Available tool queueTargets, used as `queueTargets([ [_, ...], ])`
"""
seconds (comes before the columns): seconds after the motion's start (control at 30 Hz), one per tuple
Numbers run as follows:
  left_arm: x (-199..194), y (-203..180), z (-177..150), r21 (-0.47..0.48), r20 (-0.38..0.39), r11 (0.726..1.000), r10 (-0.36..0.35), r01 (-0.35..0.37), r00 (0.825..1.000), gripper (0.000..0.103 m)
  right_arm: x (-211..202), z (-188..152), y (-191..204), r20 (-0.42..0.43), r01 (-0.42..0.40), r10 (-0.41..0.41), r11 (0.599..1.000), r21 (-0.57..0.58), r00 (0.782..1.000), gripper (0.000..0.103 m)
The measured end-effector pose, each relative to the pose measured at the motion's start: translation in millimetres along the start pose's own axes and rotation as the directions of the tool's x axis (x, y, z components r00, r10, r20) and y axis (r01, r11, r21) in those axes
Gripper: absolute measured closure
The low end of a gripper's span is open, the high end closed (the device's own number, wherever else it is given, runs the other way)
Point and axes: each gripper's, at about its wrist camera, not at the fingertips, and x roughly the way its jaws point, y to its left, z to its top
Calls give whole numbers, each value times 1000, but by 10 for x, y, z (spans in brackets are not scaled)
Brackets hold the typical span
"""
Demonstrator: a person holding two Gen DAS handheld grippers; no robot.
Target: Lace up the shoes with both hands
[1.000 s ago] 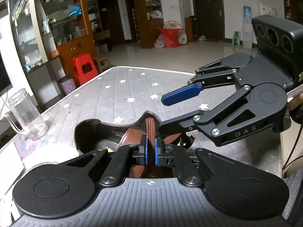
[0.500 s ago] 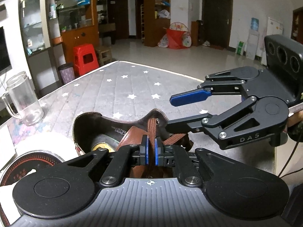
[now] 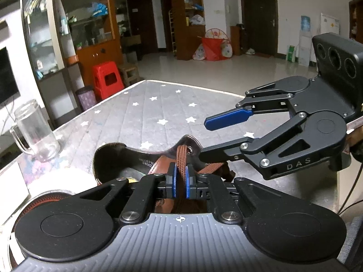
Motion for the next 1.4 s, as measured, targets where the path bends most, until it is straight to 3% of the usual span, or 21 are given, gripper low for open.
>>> queueTargets([
  [0.03,-4,2,3,2,5,1000,5,-5,1000,78,-1,-1,2,0,0,0,1000,0,1000,54],
  [0.17,-24,9,12,14,24,1000,25,-25,999,77,-13,2,-12,0,-2,2,1000,-1,1000,54],
  [0.23,-9,8,9,28,35,999,25,-26,999,85,-17,0,-12,0,-2,2,1000,0,1000,54],
  [0.4,-40,-74,5,105,89,993,50,-59,995,87,-19,19,6,-1,-1,1,1000,-3,1000,54],
  [0.6,-5,-94,-9,135,115,989,39,-55,993,97,-13,-6,13,-1,-1,1,1000,-7,1000,54],
  [0.7,-31,-83,-33,107,129,994,8,-22,992,99,-16,-6,18,-1,0,0,1000,-7,1000,54],
  [0.97,-16,79,-89,-76,178,997,-1,14,984,99,-8,-5,27,-1,0,0,1000,-2,1000,54],
  [1.4,-79,125,-146,-148,208,988,-2,33,978,99,-49,21,-12,-5,-2,2,1000,-5,1000,54],
])
